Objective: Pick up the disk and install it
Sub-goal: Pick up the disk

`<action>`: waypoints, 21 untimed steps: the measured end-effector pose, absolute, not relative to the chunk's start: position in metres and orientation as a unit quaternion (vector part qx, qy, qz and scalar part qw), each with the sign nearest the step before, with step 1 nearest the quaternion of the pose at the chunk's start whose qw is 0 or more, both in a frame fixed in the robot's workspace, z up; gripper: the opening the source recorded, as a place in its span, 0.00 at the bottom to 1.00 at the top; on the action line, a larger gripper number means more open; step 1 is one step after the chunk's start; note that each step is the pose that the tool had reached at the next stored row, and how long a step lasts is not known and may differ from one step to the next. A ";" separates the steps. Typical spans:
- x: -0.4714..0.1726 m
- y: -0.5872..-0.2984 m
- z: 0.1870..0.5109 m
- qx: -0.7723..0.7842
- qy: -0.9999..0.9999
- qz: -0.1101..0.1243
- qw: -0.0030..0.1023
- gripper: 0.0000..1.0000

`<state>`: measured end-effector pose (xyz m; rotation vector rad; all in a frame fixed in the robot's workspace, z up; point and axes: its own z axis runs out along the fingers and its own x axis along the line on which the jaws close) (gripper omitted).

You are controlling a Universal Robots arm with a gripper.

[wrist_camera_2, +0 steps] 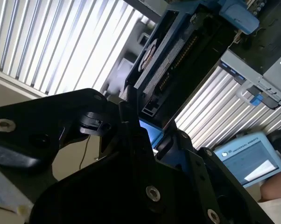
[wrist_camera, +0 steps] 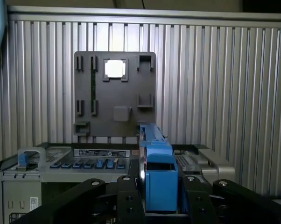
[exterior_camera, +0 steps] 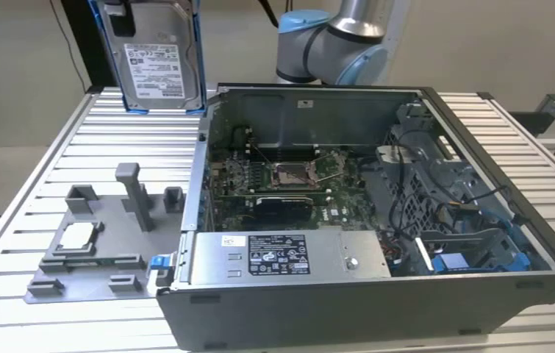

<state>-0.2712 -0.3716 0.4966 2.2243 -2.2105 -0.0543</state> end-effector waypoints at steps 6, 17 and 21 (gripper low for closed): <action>-0.256 -0.372 0.497 0.709 -0.705 -0.017 0.003 0.00; -0.227 -0.372 0.497 0.709 -0.705 -0.018 0.003 0.00; -0.218 -0.372 0.497 0.709 -0.705 -0.018 0.003 0.00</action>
